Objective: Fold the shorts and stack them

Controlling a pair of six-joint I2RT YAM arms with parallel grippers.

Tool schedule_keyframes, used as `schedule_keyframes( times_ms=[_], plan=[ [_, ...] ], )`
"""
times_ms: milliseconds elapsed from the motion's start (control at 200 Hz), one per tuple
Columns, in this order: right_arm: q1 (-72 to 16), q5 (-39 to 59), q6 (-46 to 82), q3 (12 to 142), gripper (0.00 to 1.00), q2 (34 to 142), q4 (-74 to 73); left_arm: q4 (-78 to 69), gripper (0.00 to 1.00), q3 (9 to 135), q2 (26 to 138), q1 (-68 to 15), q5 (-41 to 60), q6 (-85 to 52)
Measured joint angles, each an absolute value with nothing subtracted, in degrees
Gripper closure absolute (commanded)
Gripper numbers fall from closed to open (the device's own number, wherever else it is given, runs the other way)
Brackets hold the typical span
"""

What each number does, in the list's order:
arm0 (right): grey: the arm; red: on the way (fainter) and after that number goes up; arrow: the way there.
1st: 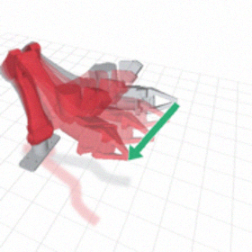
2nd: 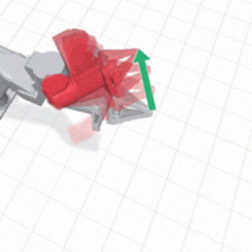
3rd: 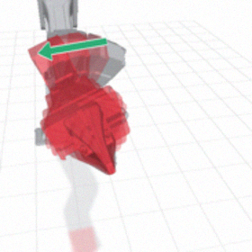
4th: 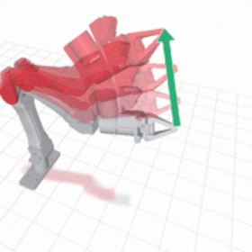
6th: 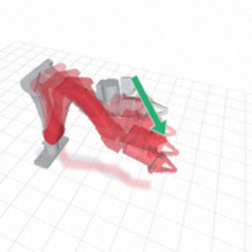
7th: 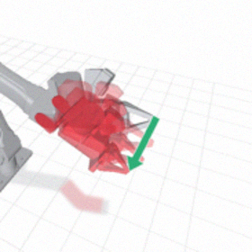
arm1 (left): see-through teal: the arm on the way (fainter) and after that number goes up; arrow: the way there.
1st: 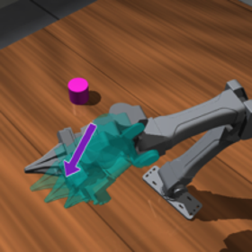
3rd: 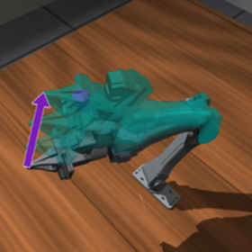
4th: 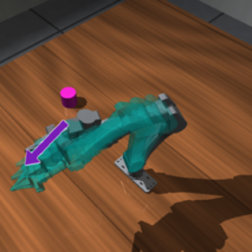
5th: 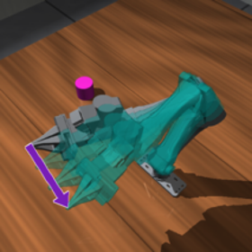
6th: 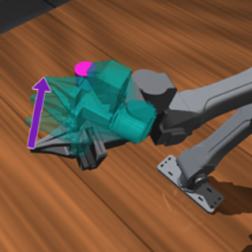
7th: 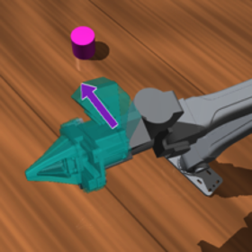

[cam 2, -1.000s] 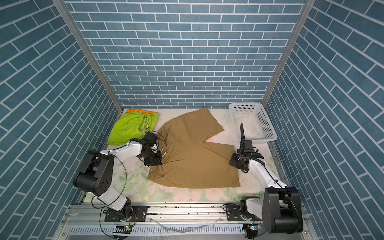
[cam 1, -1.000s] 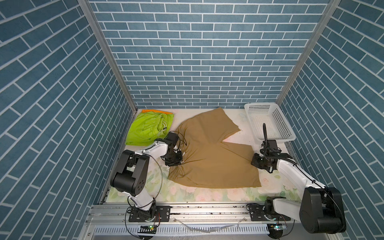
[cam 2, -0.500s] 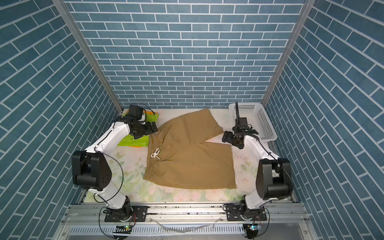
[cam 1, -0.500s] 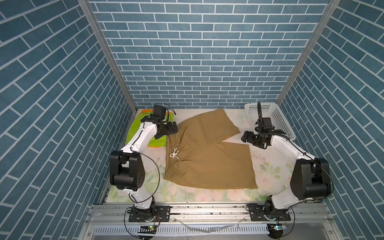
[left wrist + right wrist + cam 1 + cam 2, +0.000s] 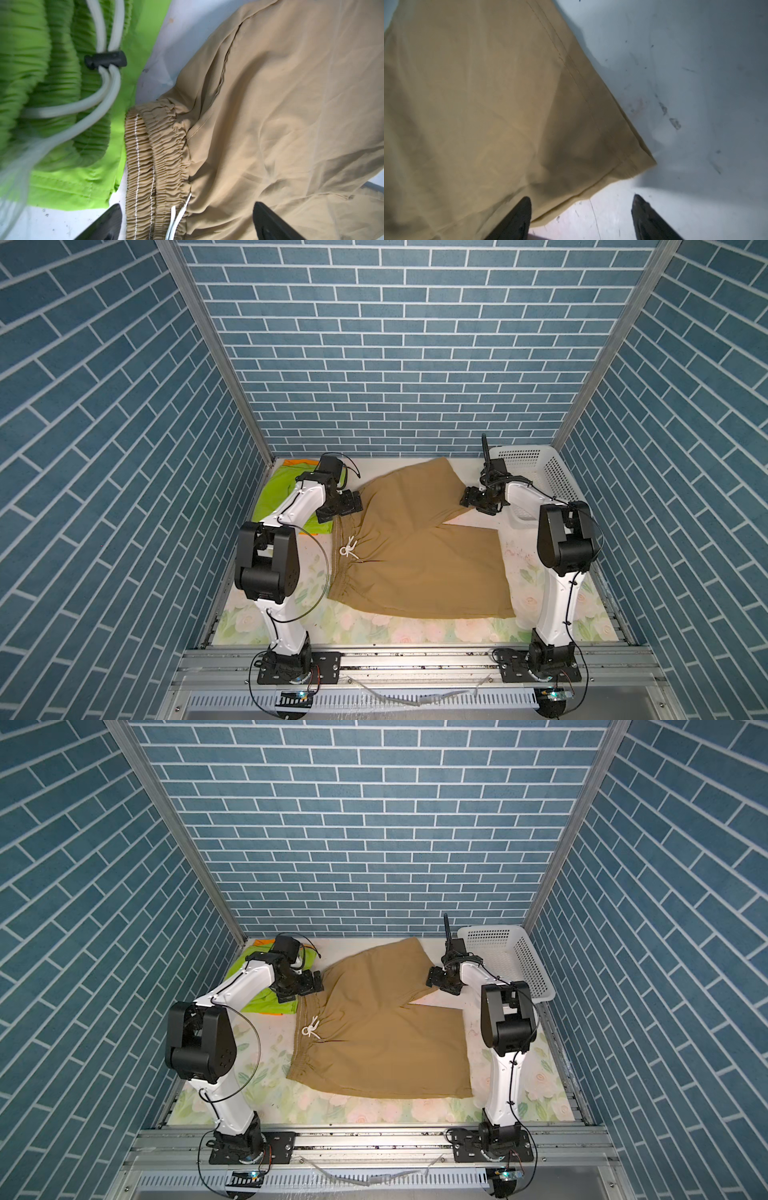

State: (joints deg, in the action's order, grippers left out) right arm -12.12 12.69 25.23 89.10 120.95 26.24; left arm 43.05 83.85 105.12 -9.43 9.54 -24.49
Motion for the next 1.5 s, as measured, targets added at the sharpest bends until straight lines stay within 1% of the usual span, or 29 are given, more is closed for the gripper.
schedule_keyframes(
  times_ms=[85,145,205,270,285,330,380,515,760,910,1190,1265,1340,1500],
  plan=[
    [-12.21,12.49,25.71,89.86,0.38,122.54,26.33,43.0,0.0,83.81,104.95,-9.41,9.41,-24.34],
    [-12.23,12.19,25.98,90.59,0.48,123.07,26.22,43.03,0.0,83.81,104.95,-9.41,9.39,-24.16],
    [-12.23,11.68,26.09,90.83,0.61,123.5,26.2,43.03,0.0,83.81,104.95,-9.41,9.37,-24.03],
    [-12.25,11.31,26.28,90.83,0.79,123.76,26.13,43.0,0.0,83.88,104.95,-9.41,9.23,-23.83],
    [-12.25,11.16,26.81,90.83,0.81,123.76,26.11,43.03,0.0,83.9,104.95,-9.41,9.23,-23.77],
    [-12.25,10.74,26.68,90.67,0.91,123.76,26.15,43.03,0.0,83.99,104.95,-9.41,9.21,-23.64],
    [-12.25,10.44,26.65,90.17,1.0,123.74,26.04,43.0,0.0,84.12,104.99,-9.41,9.19,-23.49],
    [-12.25,9.21,26.57,84.64,1.0,120.44,23.99,43.0,0.02,84.71,105.6,-9.41,9.21,-23.14],
    [-12.32,5.72,26.57,65.67,1.0,105.82,23.29,44.29,0.09,89.73,110.72,-9.41,8.75,-21.37],
    [-12.21,4.21,26.57,57.63,1.0,99.31,22.96,44.6,0.12,94.65,115.77,-9.45,8.05,-19.0],
    [-10.83,3.81,26.15,55.42,1.0,97.51,22.57,45.5,0.13,105.75,126.45,-10.81,7.51,-13.93],
    [-10.55,3.81,25.61,55.42,1.0,97.14,22.7,46.72,0.17,109.73,129.08,-11.18,7.51,-12.82],
    [-10.2,3.81,25.19,55.42,1.0,97.03,22.85,47.64,0.17,113.03,130.96,-11.38,7.55,-11.68],
    [-9.43,3.81,24.99,55.42,0.99,97.03,23.27,50.28,0.21,114.43,131.92,-11.2,8.84,-9.61]
  ],
)
